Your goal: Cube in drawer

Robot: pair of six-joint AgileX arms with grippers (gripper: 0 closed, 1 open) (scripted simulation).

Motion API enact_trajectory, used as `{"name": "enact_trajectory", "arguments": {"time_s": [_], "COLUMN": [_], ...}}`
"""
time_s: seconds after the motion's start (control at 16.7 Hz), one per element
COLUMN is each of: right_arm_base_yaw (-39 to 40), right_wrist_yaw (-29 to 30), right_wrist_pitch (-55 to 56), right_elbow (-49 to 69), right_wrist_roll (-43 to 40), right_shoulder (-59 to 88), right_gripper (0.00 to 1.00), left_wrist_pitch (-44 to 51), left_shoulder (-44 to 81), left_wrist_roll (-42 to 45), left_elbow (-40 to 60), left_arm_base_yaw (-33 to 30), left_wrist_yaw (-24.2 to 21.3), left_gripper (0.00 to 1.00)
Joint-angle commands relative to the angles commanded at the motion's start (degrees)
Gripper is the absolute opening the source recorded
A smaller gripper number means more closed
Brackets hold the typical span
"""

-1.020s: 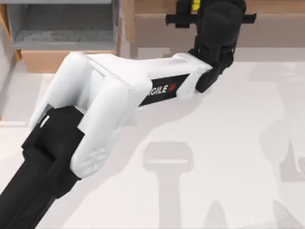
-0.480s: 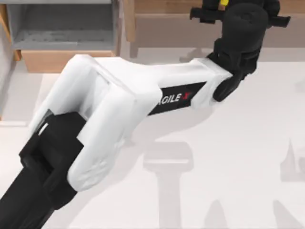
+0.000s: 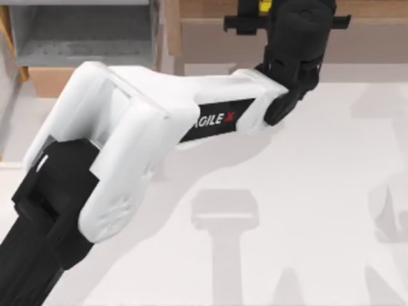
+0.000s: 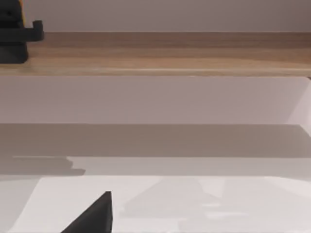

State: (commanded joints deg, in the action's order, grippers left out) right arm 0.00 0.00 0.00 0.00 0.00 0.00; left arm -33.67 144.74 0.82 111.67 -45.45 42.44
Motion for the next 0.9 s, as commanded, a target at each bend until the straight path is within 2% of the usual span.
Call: {"name": "enact_trajectory", "arguments": {"time_s": [0.48, 0.9], "right_arm_base_yaw": [0.00, 0.00], "right_wrist_yaw": [0.00, 0.00], "right_wrist_pitch": [0.00, 0.00], "right_elbow": [0.00, 0.00], "right_wrist_roll": [0.00, 0.00], "right_shoulder": [0.00, 0.00], "right_gripper": [1.00, 1.00], "left_wrist_pitch": [2.35, 17.97], "left_shoulder": [-0.72, -3.48], "left_wrist_roll": [1.45, 8.39], "left_elbow": [1.51, 5.52], "left_arm_base_yaw": [-0.73, -5.92], "left_wrist_yaw": [-1.60, -10.73], "left_gripper": [0.00, 0.00]}}
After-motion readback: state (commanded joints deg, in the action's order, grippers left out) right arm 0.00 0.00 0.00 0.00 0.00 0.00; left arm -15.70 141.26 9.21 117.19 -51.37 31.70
